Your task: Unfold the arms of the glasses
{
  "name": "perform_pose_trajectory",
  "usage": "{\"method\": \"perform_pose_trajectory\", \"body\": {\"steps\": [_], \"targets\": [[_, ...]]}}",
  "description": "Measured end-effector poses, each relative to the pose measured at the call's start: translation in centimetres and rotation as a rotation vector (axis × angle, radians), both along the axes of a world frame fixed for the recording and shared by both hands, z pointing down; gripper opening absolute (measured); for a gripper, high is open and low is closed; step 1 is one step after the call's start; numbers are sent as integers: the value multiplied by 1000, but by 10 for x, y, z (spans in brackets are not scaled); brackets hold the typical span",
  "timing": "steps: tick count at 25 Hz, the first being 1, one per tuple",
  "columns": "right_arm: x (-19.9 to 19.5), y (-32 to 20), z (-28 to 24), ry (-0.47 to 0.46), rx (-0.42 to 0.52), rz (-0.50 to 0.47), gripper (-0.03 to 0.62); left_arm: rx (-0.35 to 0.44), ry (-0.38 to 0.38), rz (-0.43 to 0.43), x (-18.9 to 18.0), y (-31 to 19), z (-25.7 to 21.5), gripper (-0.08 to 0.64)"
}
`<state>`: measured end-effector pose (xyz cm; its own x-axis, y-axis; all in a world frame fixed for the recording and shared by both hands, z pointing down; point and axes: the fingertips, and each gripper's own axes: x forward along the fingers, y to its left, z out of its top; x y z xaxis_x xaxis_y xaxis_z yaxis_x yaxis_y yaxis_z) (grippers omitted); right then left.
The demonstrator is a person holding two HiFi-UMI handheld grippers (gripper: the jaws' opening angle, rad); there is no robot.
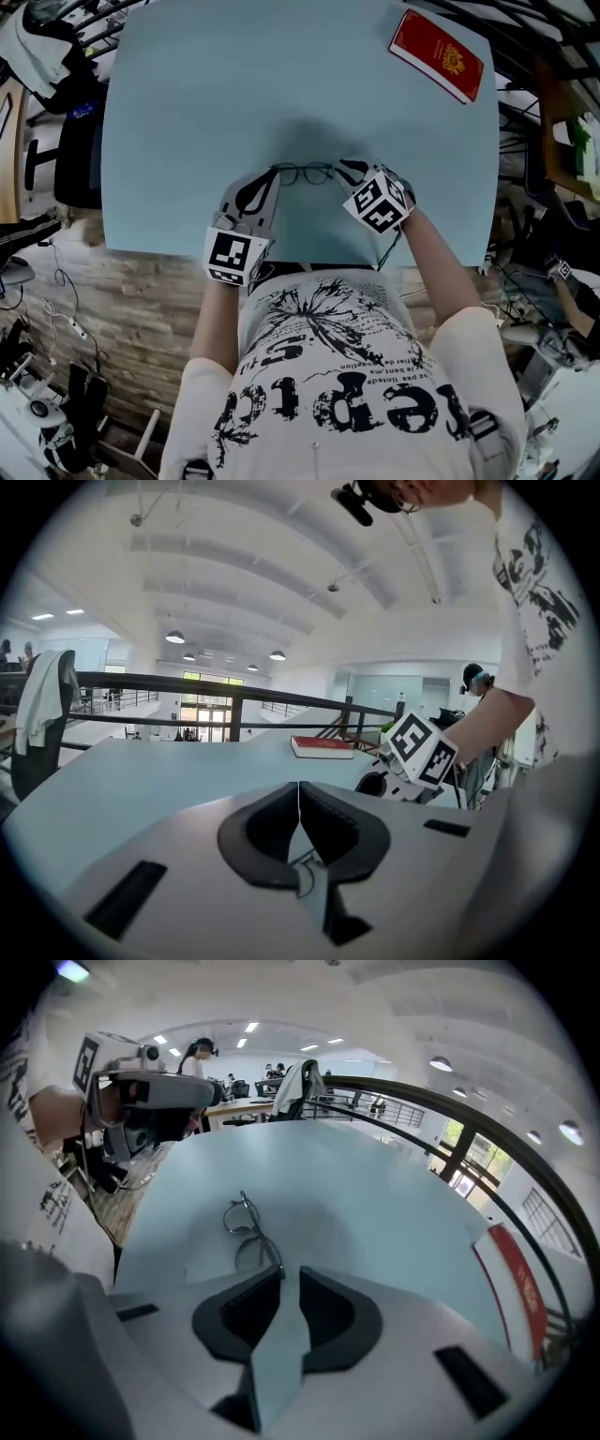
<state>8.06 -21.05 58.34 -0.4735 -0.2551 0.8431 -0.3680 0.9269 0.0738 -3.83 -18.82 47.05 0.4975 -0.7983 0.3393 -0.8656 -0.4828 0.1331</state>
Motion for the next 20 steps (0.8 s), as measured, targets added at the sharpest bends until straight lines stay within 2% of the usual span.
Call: {"method": "perform_pose_trajectory", "body": {"steps": [5,8,17,20], "targets": [[-2,6,18,93,-35,-204,74,-17,-17,-24,-5,3,8,20],[-6,8,25,131,-55,-284,74,-37,-24,-29,-9,5,16,20],[-16,14,40,204,-67,-412,72,-89,-67,-8,-13,11,34,20],[-19,14,42,198,-69,-429,44,-104,-74,-5,-12,7,39,20]]}}
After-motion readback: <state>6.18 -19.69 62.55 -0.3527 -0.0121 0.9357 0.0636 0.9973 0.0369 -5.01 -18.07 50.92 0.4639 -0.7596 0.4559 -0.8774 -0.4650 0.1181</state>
